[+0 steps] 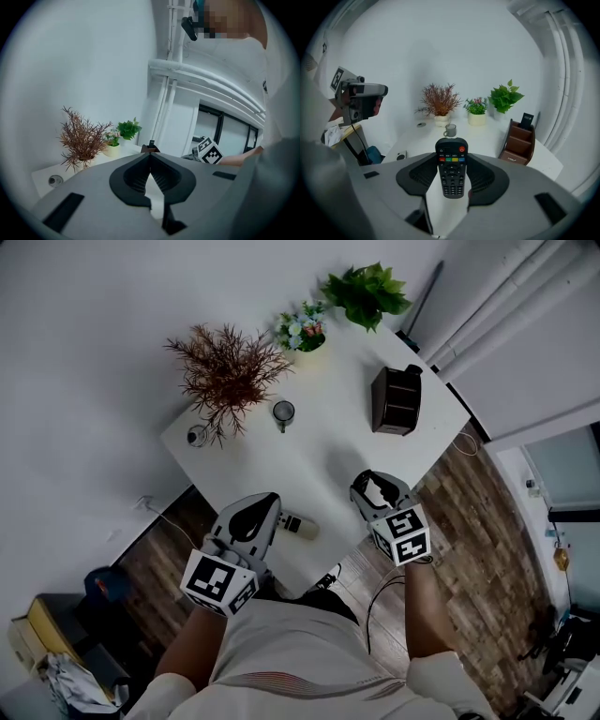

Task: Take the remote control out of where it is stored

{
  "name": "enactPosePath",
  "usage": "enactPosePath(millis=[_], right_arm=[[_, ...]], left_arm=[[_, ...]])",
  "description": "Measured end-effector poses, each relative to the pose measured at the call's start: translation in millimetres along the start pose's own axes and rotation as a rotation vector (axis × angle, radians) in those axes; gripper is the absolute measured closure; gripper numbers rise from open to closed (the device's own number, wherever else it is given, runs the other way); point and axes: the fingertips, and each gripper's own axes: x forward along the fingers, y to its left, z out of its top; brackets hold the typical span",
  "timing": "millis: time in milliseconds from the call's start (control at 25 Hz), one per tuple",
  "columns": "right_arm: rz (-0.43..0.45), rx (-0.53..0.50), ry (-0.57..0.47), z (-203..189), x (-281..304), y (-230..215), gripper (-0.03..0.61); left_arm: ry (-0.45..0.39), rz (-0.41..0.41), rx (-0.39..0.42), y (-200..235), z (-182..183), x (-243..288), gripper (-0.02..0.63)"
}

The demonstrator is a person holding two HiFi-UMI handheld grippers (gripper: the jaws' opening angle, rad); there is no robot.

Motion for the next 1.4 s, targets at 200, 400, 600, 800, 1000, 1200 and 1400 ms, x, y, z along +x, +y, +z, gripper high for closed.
enactPosePath(millis=[200,400,600,800,1000,1200,1400], right_arm=[[0.043,-0.088,0.091,-9.8,21.1,28.6,0.377],[0.083,-0.165,0.151,-13.8,42.9,51.0,0.377],[0.133,-0.21,0.219,-17.2,65.1,69.7,0.377],[0.175,-0.259,0.299,-27.0,83.8,86.3,0.377],[0.203,-0.313,0.399,-48.0,100.6,98.3,0.379],[0.205,-0.339,0.479,-74.5,112.3,96.3,0.38],[0.215,-0.323,0.482,-75.0,113.0,95.4,0.379]], left_arm=[[-0.005,0.025,-0.01,8.7,-2.7,-11.9,0.606],[-0.016,0.058,-0.022,20.5,-3.7,-25.1,0.606],[-0.023,0.088,-0.04,33.7,-6.5,-37.6,0.606],[-0.03,0.124,-0.059,51.2,-8.6,-51.3,0.606],[-0.032,0.157,-0.08,69.2,-12.0,-62.3,0.606],[-0.023,0.173,-0.103,80.9,-19.8,-66.4,0.606],[-0.019,0.171,-0.122,84.4,-23.2,-63.5,0.606]])
